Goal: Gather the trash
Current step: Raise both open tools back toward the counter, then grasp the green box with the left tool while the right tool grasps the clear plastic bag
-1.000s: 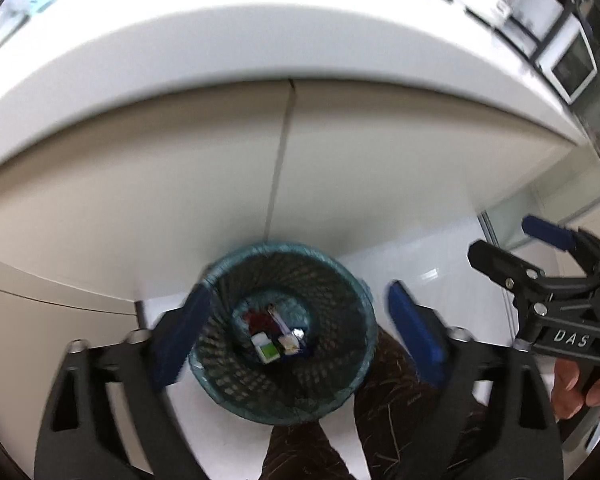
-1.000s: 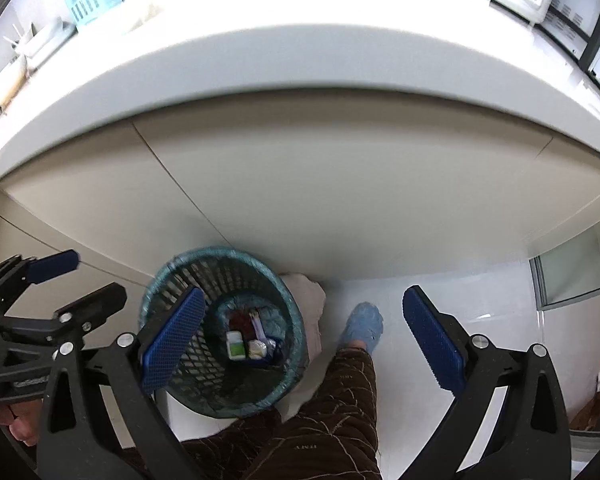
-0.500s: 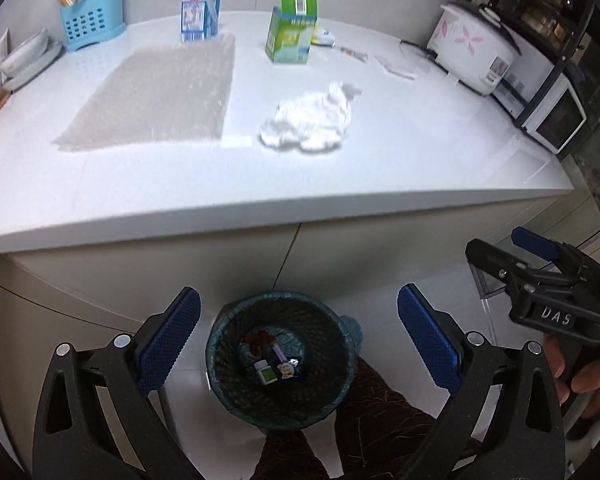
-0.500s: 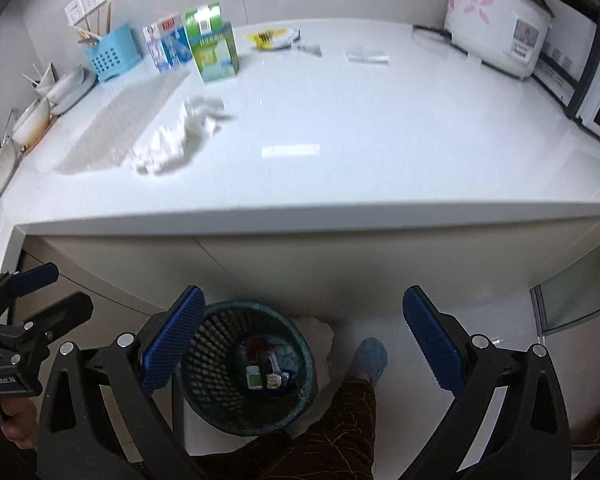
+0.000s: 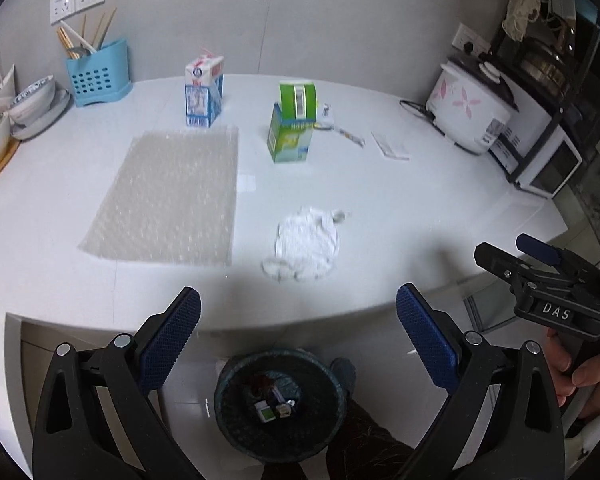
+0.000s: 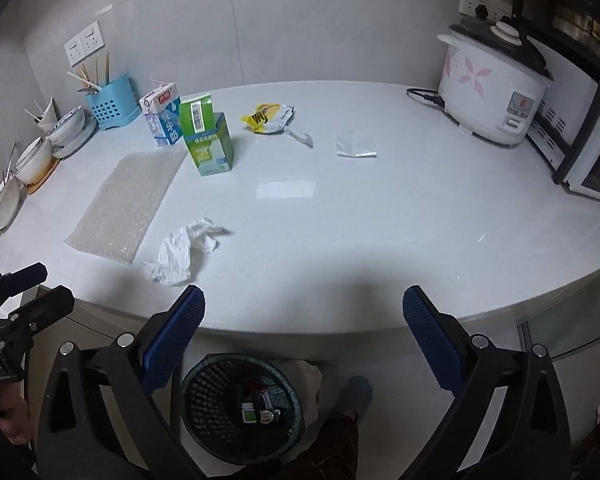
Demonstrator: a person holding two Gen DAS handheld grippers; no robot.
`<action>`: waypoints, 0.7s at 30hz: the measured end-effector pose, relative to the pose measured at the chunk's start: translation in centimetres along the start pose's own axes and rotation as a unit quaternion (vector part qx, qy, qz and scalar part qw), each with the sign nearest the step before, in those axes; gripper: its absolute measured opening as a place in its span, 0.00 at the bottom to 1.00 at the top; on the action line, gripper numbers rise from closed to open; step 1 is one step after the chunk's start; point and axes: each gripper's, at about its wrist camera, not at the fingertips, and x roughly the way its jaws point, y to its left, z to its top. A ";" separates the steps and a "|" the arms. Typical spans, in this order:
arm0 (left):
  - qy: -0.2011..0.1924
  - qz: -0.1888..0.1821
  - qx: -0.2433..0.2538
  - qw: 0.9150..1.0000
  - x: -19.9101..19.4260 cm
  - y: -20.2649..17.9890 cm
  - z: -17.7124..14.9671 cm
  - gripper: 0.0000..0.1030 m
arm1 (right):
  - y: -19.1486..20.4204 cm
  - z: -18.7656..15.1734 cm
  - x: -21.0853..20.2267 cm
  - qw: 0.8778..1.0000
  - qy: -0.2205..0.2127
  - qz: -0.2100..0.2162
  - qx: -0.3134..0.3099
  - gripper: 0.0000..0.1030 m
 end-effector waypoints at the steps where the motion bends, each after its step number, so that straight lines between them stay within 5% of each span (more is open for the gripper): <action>1: -0.004 0.003 0.000 1.000 -0.1 0.0 0.8 0.93 | -0.2 0.6 -0.1 1.000 -0.005 -0.001 -0.002 0.92; 11: -0.009 0.032 -0.007 0.999 2.5 0.6 6.1 0.94 | -2.4 5.9 3.4 1.000 0.004 -0.009 -0.006 0.92; 21: 0.004 0.039 -0.019 0.999 9.1 0.4 11.7 0.94 | -4.8 12.1 9.4 0.999 0.037 -0.010 -0.003 0.92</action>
